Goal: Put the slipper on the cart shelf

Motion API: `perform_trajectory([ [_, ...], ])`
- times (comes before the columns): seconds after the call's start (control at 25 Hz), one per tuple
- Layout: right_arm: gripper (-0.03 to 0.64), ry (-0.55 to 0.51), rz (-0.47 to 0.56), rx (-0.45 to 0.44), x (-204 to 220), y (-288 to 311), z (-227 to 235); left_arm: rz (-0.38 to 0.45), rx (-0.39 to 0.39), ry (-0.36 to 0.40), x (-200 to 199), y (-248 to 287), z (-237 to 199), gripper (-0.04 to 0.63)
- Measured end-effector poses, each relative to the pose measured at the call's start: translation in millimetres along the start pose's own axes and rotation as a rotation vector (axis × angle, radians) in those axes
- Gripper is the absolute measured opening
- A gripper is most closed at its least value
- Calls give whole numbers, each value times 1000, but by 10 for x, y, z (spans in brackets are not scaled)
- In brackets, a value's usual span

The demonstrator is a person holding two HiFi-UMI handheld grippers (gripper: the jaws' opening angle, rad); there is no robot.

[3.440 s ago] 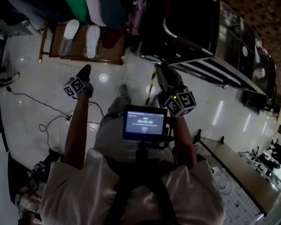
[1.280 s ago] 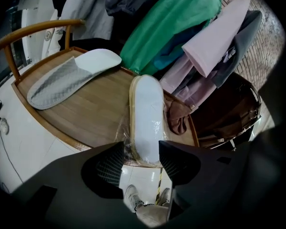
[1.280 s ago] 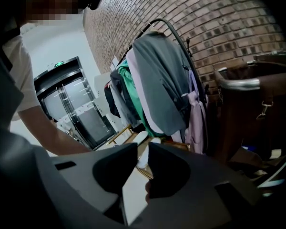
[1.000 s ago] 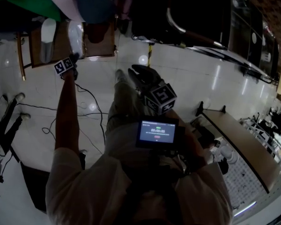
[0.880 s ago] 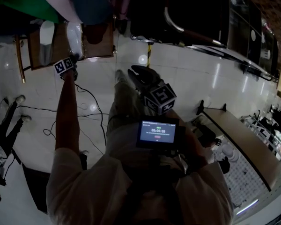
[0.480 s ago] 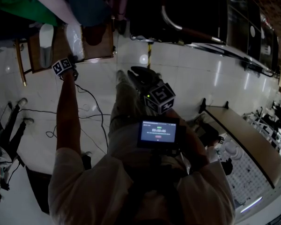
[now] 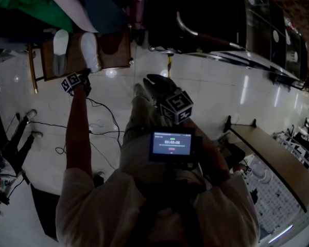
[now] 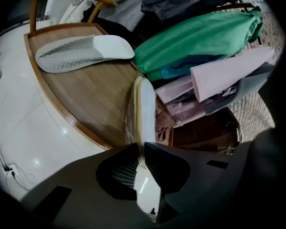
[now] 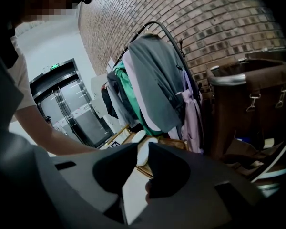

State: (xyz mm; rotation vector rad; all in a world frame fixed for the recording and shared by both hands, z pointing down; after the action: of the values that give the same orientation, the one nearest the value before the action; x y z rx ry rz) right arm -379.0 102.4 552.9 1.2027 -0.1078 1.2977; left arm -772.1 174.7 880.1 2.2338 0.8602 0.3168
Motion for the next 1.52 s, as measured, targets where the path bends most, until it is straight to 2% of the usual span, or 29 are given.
perform_trajectory([
  [0.24, 81, 6, 45, -6, -2, -190, -17, 9, 69, -8, 253, -259, 384, 44],
  [0.64, 81, 44, 176, 14, 143, -745, 84, 20, 148, -14, 888, -484, 755, 44],
  [1.04, 81, 47, 154, 65, 548, -1352, 478, 59, 277, -23, 1601, -442, 1240, 44],
  [1.2, 81, 37, 164, 53, 592, -1599, 619, 83, 322, -40, 1851, -385, 1462, 43],
  [1.32, 81, 29, 132, 45, 731, -1738, 738, 104, 360, -62, 2040, -320, 1639, 43],
  [1.52, 81, 1, 143, 40, 831, -1991, 870, 117, 405, -34, 2353, -270, 2008, 43],
])
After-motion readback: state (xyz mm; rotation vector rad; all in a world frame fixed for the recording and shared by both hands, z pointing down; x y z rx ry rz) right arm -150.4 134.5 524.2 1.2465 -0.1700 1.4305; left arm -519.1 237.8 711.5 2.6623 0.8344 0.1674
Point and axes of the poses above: the fingertips, and each gripper's own axes: y forward along the fingers, z to its right, x out of its underside, the point moved 7 cm from there along -y, backward along the fingers, and after that the axes turned 8 degrees about -z, right-handed, at the moved point
